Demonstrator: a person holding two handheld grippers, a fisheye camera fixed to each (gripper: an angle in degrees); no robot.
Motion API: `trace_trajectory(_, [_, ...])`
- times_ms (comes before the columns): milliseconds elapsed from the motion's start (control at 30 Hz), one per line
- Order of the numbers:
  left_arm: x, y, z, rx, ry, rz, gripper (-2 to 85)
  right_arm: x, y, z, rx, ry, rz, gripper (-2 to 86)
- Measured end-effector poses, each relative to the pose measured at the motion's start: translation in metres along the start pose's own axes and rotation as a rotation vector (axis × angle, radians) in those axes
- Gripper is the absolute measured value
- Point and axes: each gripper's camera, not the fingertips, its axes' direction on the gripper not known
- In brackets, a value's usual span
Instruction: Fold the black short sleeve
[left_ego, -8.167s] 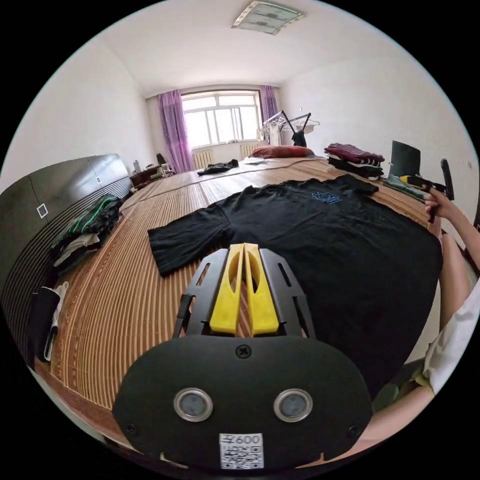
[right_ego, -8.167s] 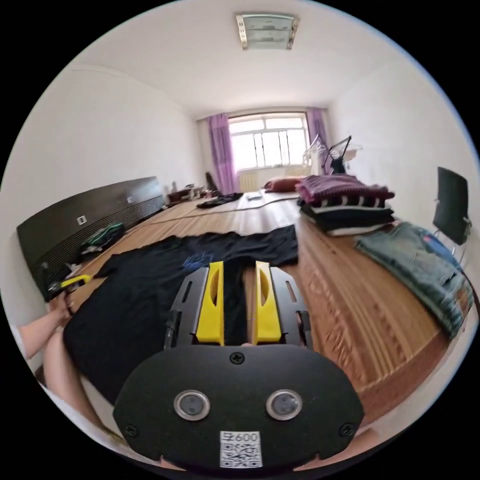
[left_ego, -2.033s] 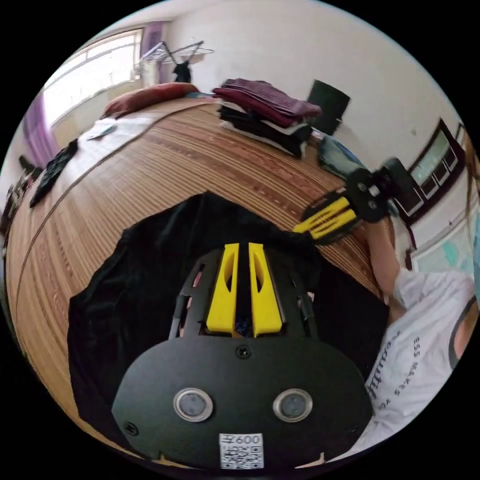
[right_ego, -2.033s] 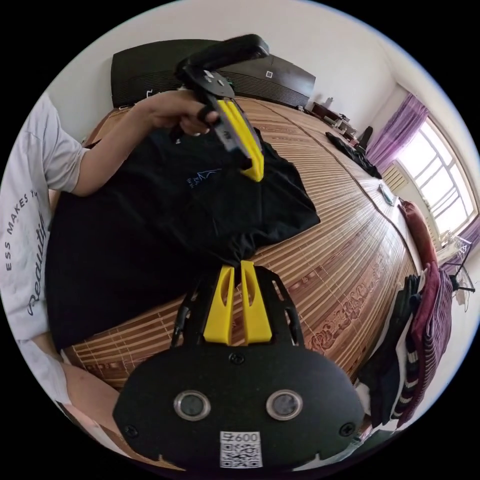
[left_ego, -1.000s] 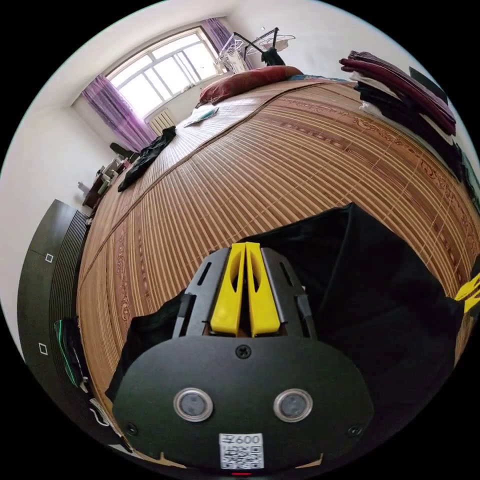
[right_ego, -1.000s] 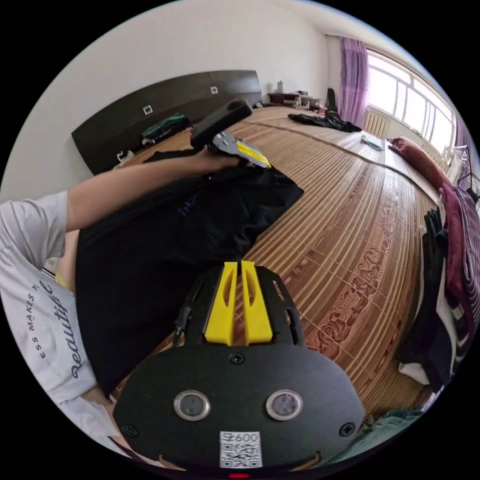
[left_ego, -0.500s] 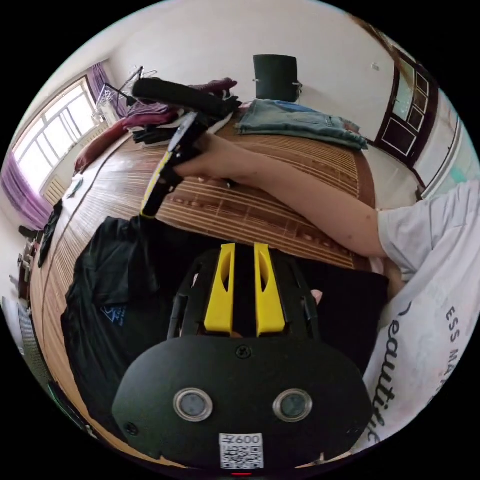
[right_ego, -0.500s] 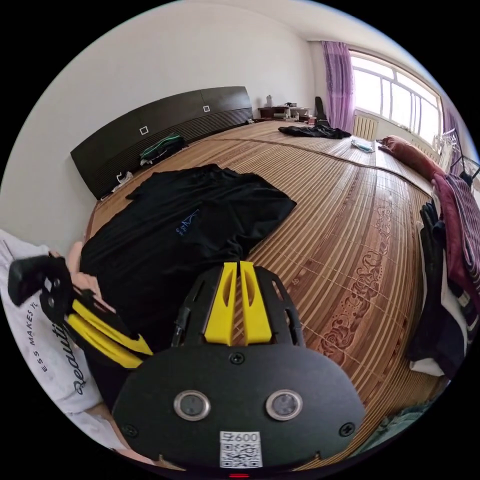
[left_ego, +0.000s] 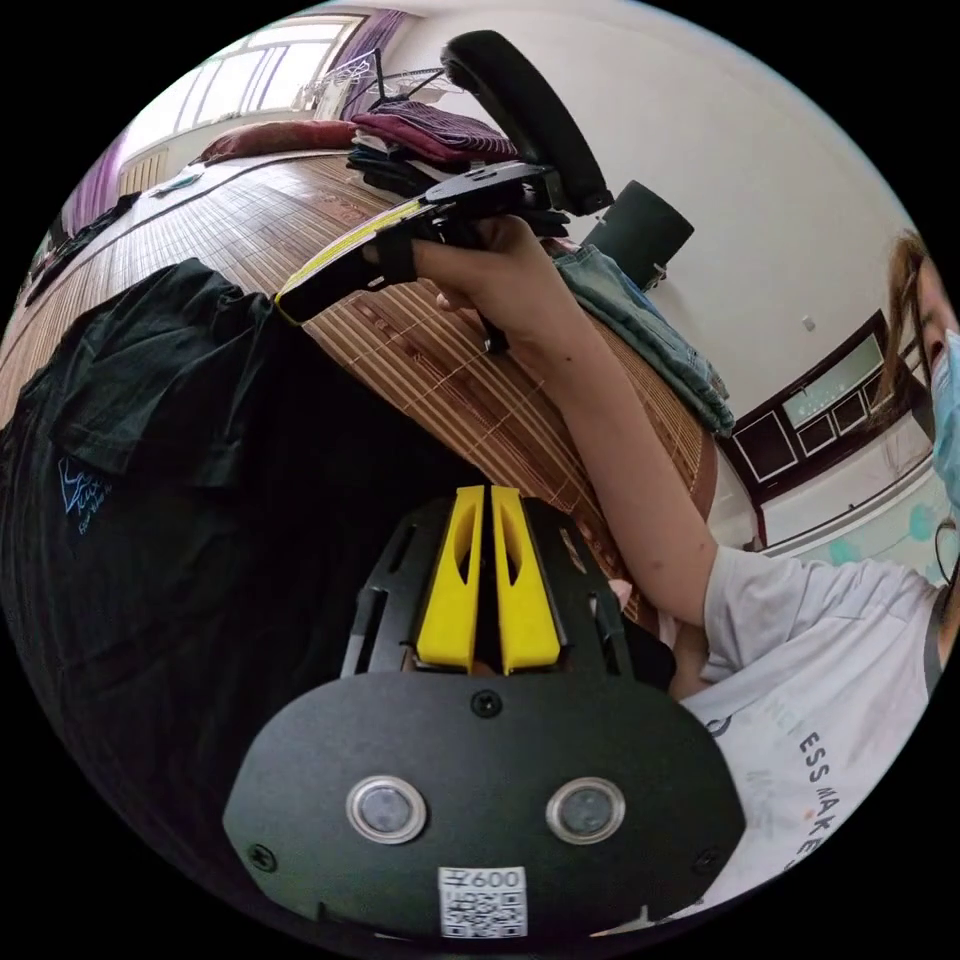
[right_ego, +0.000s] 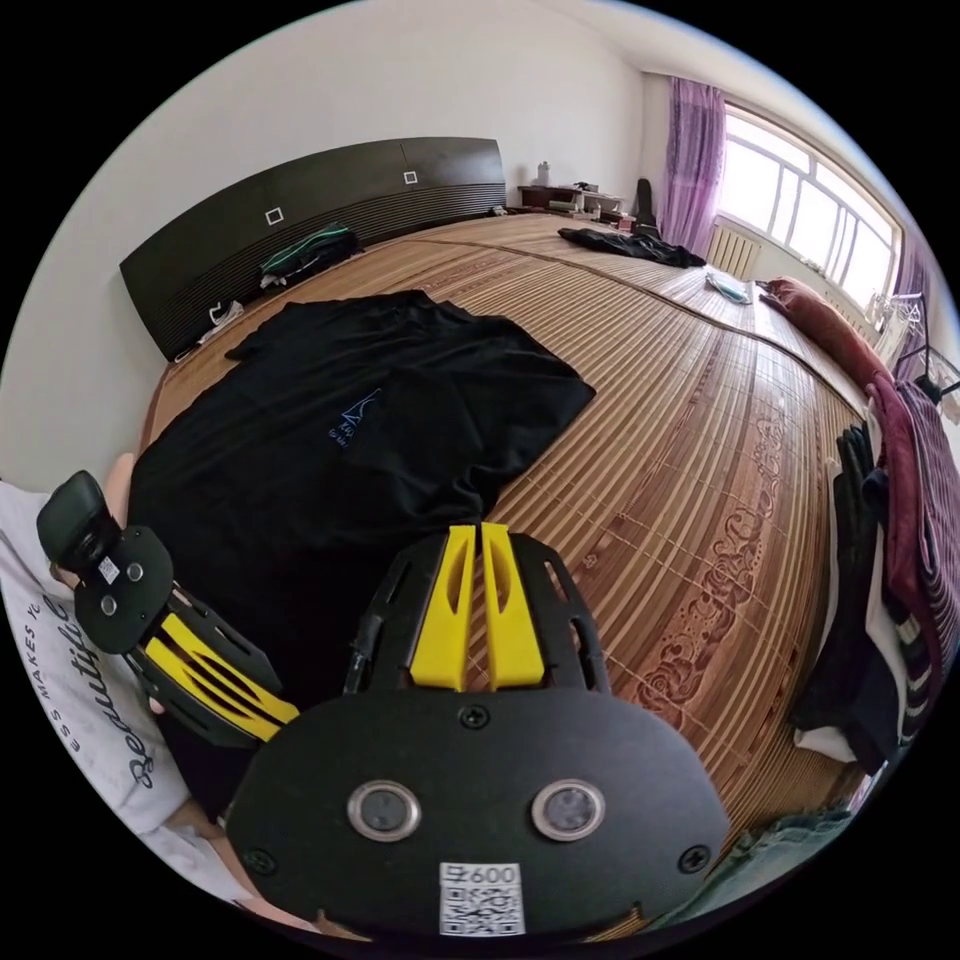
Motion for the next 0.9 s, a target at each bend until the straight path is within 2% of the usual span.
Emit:
trace_trajectory(133, [-0.022,-0.009,-0.022,-0.01,0.015,0.0,1.3,-0.005,0.0,0.012,-0.044,-0.008,-0.024,-0.9])
trace_trajectory(367, [-0.09,-0.026,-0.048,0.004,0.22,-0.149,1.4,-0.012,0.007,0.015,-0.045,-0.01,-0.022,-0.9])
trace_trajectory(533, [-0.1,-0.033,-0.066,0.027,0.199,-0.138,2.8,-0.016,0.013,0.016,-0.041,0.002,-0.003,-0.9])
trace_trajectory(600, [-0.096,-0.019,-0.077,0.078,0.191,-0.156,3.5,-0.018,0.015,0.016,-0.04,-0.001,0.0,-0.9])
trace_trajectory(667, [-0.087,-0.003,-0.085,0.025,0.134,-0.142,2.8,-0.023,0.019,0.017,-0.036,0.025,0.014,-0.8])
trace_trajectory(767, [-0.079,0.032,-0.09,-0.044,0.276,-0.111,2.0,-0.03,0.023,0.017,-0.034,0.04,0.012,-0.8])
trace_trajectory(800, [-0.084,0.046,-0.091,-0.075,0.316,-0.157,1.8,-0.032,0.024,0.017,-0.035,0.041,0.011,-0.9])
trace_trajectory(900, [-0.089,0.071,-0.12,0.011,0.323,-0.167,1.4,-0.039,0.028,0.017,-0.036,0.042,0.01,-0.8])
